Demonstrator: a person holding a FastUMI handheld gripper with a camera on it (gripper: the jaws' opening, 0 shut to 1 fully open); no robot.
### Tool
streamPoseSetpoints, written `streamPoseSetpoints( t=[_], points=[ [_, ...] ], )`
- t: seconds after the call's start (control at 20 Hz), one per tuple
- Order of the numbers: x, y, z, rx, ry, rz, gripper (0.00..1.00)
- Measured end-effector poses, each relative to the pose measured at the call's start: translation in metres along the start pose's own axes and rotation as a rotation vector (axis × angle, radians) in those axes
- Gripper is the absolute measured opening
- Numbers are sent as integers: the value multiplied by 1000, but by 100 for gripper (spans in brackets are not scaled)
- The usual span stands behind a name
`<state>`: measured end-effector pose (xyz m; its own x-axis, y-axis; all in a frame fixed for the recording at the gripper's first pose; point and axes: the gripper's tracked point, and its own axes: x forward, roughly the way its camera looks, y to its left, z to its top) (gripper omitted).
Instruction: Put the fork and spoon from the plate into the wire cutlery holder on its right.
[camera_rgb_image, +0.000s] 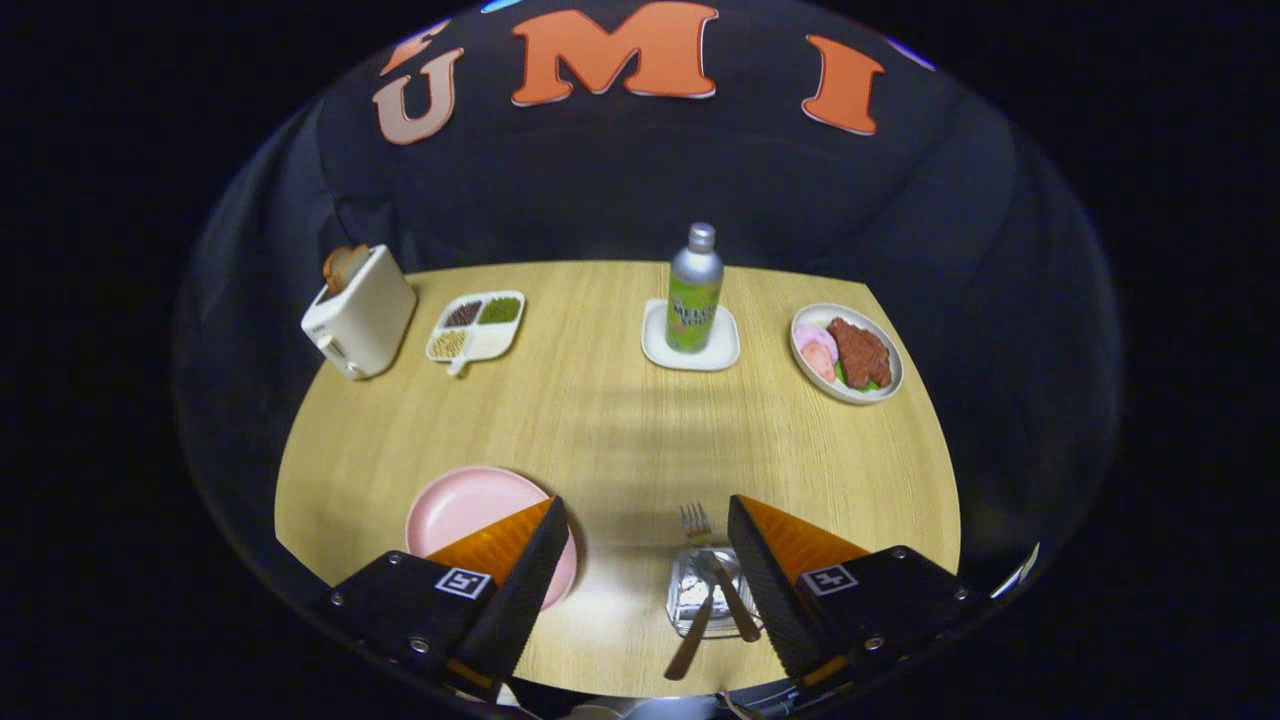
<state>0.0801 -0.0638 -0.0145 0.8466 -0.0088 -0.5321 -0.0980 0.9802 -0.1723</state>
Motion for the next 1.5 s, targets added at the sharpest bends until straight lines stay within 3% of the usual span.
streamPoseSetpoints(
  t=[0.3,0.65,1.0,1.1,1.5],
  points=[
    [-36,47,73,55,-279,23,98],
    [-95,74,83,31,-476,-20,98],
    [-122,96,69,30,-556,-18,98],
    [-127,107,68,53,-570,32,98],
    [-135,97,60,76,-572,33,98]
  ],
)
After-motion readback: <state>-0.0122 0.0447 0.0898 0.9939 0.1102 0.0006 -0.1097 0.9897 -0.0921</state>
